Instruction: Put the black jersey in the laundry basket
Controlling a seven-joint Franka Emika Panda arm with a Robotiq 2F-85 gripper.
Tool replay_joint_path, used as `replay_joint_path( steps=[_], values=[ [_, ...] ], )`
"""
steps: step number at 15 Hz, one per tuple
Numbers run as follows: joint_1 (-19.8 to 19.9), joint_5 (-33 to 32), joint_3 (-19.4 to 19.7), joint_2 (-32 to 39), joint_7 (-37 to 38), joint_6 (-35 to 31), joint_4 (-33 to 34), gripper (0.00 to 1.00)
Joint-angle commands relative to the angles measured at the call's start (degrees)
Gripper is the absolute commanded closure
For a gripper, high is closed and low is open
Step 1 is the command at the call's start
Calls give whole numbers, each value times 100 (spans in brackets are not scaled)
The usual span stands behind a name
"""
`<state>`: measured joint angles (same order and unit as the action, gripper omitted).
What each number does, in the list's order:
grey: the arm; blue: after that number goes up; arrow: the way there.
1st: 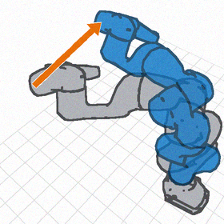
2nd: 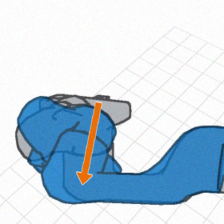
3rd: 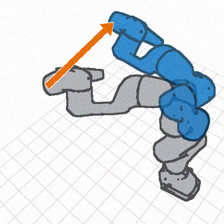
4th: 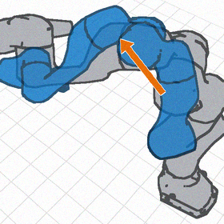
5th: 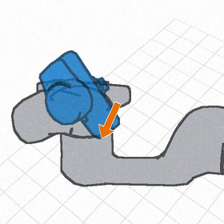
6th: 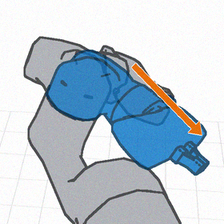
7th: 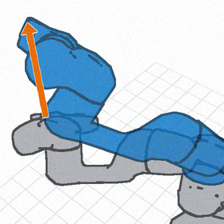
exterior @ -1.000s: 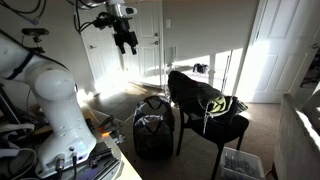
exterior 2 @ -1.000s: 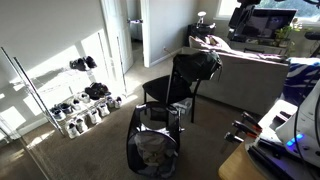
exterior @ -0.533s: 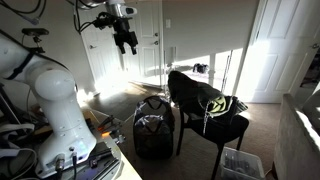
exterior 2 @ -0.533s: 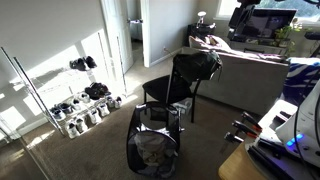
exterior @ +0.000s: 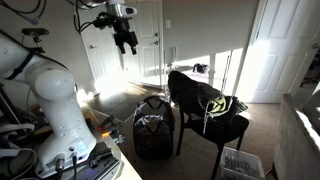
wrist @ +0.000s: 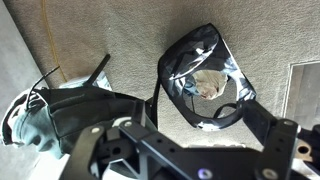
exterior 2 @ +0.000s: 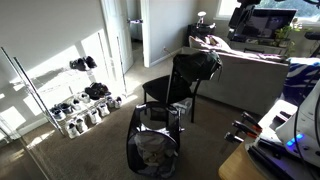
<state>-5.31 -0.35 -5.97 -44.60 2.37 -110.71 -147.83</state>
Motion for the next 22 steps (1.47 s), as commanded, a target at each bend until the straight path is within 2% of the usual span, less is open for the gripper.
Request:
replay_joint_path(
  steps=[1, 6, 11, 14, 18, 22],
  values=[
    [-2, -2, 1, 4, 3, 17, 15, 0],
    [87, -80, -40, 165, 117, 15, 104, 0],
    [730, -173, -68, 884, 1148, -279, 466, 0],
    [985, -173, -111, 1234, 1724, -468, 656, 0],
    [1090, -150, -91, 1686, 2168, -621, 924, 0],
    [1112, -77, -18, 2156, 2443, -1275, 1118, 0]
  ],
)
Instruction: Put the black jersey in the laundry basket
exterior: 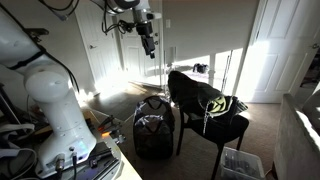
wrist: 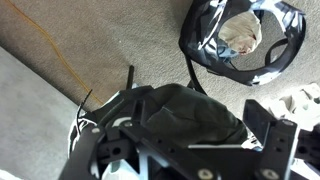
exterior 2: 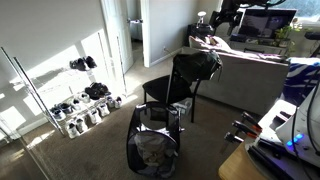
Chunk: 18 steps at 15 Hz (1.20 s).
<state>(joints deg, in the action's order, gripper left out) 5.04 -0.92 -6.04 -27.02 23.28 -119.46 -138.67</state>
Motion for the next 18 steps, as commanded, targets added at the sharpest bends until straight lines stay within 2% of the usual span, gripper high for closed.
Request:
replay_joint_path(
  steps=[1, 5, 13, 18],
  values=[
    [103, -50, -11, 511, 478, -599, 231, 0],
    [204, -178, -12, 1007, 950, -828, 481, 0],
    [203, -855, 54, 1538, 2118, -739, 890, 0],
    [153, -1052, 147, 2077, 2492, -724, 1208, 0]
  ],
)
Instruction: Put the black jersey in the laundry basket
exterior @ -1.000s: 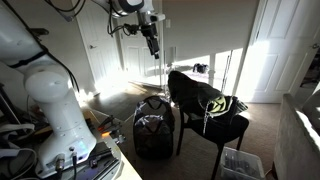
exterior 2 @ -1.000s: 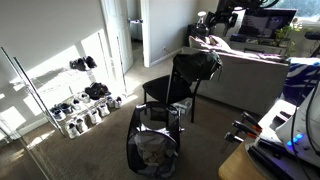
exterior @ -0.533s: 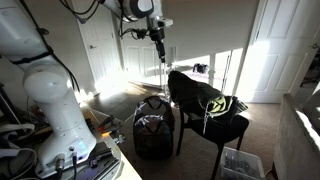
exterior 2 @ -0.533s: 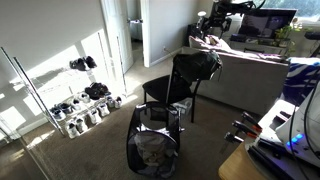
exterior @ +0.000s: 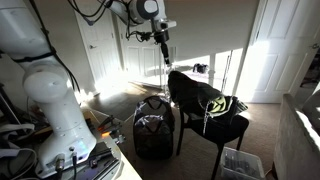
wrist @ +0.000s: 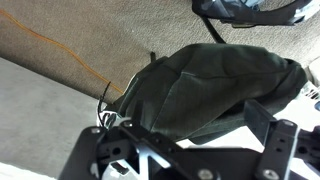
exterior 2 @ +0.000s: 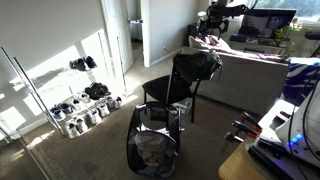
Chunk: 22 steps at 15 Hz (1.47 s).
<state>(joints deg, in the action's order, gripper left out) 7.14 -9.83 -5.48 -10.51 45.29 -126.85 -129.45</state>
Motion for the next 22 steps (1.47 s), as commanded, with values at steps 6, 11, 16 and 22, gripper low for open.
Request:
replay_joint_path(
  steps=[6, 11, 16, 22],
  values=[
    [-219, 260, 415, 1377, 45, 565, 897, 0],
    [-293, 1044, 676, 1999, 143, 571, 1242, 0],
    [-360, 1496, 907, 2163, 641, -10, 1234, 0],
    [-618, 748, 1202, 2254, 2055, -871, 1193, 0]
  ],
)
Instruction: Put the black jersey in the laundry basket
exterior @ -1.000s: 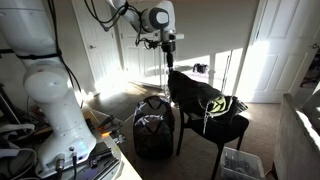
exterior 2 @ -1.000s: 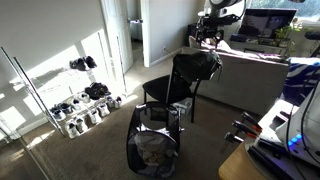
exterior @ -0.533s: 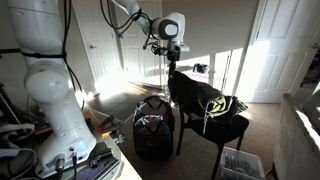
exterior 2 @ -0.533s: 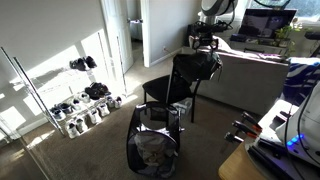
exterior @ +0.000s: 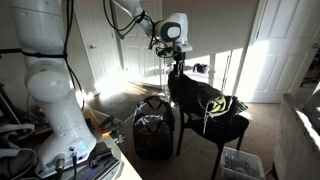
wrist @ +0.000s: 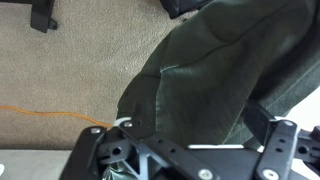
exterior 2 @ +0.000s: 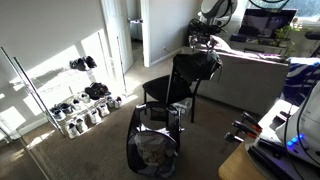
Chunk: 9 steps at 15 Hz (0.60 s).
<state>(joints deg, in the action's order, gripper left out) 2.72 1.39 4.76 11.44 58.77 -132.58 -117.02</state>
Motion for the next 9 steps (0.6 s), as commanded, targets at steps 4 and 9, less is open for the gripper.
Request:
replay_joint_path(
  steps=[4, 9],
  values=[
    [-212, -642, 313, 355, 1415, -109, 76, 0],
    [-229, -579, 364, 576, 1674, -125, 190, 0]
  ],
)
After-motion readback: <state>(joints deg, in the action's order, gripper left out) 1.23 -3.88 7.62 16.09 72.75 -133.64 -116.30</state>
